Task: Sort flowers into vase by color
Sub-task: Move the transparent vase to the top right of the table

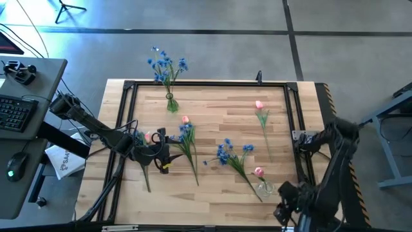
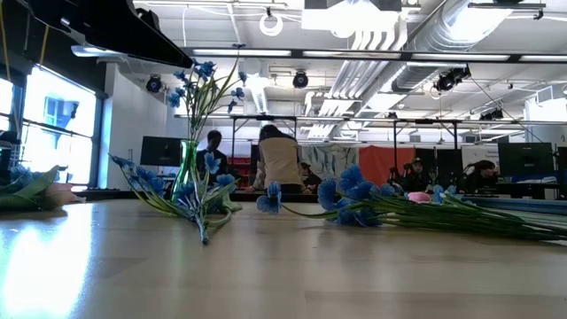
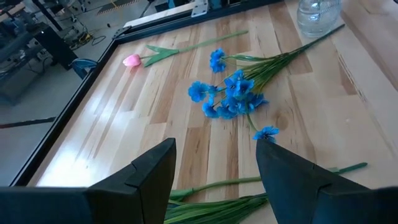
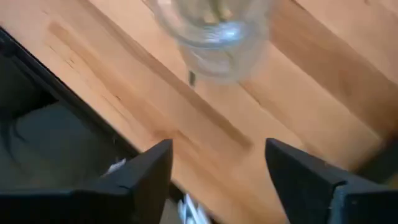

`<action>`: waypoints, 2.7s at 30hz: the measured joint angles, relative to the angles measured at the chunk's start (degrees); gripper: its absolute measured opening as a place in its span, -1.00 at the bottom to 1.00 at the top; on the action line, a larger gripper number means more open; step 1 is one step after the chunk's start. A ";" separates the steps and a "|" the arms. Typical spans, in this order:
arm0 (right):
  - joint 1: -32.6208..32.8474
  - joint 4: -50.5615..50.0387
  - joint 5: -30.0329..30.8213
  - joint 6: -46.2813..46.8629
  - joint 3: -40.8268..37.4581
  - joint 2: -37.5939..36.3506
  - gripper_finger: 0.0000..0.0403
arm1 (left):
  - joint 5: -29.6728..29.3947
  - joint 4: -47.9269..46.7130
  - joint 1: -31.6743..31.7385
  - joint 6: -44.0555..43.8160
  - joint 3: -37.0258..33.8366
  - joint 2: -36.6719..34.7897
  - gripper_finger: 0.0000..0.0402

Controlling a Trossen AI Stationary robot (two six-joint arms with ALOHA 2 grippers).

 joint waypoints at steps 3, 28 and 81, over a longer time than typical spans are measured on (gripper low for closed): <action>0.58 0.80 5.58 0.02 0.00 4.93 0.40 | 0.00 -0.02 0.00 0.00 0.00 0.00 0.05; -1.28 -10.32 20.19 -1.61 2.92 11.07 0.37 | 0.00 1.71 0.00 0.11 0.02 0.00 0.05; -71.16 59.33 20.49 -87.38 -32.53 -19.89 -0.07 | 0.00 2.49 0.76 1.43 0.09 0.00 0.05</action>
